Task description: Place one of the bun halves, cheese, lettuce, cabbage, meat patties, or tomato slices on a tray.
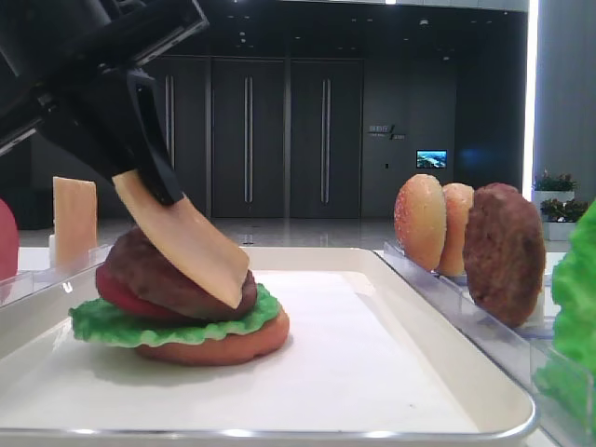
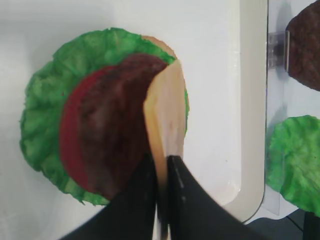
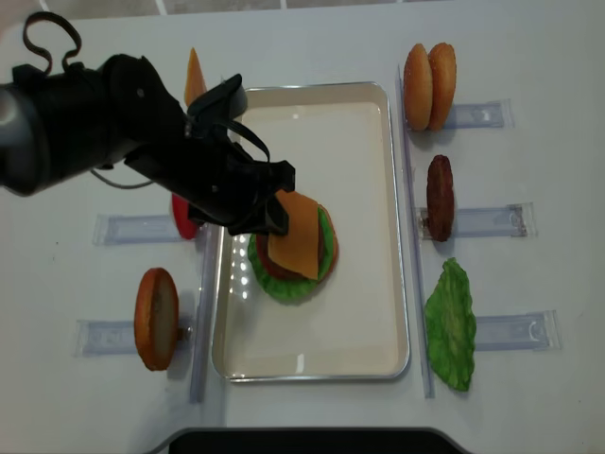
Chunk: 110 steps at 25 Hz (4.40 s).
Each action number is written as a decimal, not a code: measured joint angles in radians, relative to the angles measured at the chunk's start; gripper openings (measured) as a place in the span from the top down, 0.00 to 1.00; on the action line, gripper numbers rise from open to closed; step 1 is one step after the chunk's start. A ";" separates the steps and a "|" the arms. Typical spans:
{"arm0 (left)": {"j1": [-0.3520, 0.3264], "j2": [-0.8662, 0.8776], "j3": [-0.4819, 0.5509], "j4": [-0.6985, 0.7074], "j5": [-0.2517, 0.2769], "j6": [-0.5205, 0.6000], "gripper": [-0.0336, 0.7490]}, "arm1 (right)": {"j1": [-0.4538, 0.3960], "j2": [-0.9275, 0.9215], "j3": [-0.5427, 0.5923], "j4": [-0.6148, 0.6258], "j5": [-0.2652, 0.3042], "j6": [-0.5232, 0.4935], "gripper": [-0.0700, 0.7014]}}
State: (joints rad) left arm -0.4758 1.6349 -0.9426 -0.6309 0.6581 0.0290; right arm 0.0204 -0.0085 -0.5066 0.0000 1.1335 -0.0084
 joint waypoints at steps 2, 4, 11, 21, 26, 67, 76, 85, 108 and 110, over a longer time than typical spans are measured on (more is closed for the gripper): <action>0.001 0.001 0.000 0.000 0.006 0.000 0.87 | 0.000 0.000 0.000 0.000 0.000 0.000 0.51; 0.001 0.001 0.000 0.000 0.013 0.000 0.83 | 0.000 0.000 0.000 0.000 0.000 0.000 0.51; 0.001 0.003 0.000 0.000 0.021 0.000 0.64 | 0.000 0.000 0.000 0.000 0.000 0.000 0.51; 0.054 -0.035 0.000 0.077 0.085 -0.029 0.32 | 0.000 0.000 0.000 0.000 0.000 0.000 0.51; 0.099 -0.118 0.000 0.128 0.122 -0.073 0.25 | 0.000 0.000 0.000 0.000 0.000 0.000 0.51; 0.476 -0.178 -0.369 0.817 0.567 -0.236 0.33 | 0.000 0.000 0.000 0.000 0.000 0.000 0.51; 0.477 -0.607 0.121 0.794 0.566 -0.232 0.37 | 0.000 0.000 0.000 0.000 0.000 0.000 0.52; 0.477 -1.125 0.433 0.767 0.520 -0.226 0.37 | 0.000 0.000 0.000 0.000 0.000 0.000 0.52; 0.477 -1.650 0.469 0.714 0.455 -0.082 0.37 | 0.000 0.000 0.000 0.000 0.000 0.000 0.52; 0.477 -1.650 0.469 0.714 0.455 -0.082 0.37 | 0.000 0.000 0.000 0.000 0.000 0.000 0.52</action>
State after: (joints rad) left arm 0.0014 -0.0147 -0.4738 0.0826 1.1136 -0.0530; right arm 0.0204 -0.0085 -0.5066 0.0000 1.1335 -0.0084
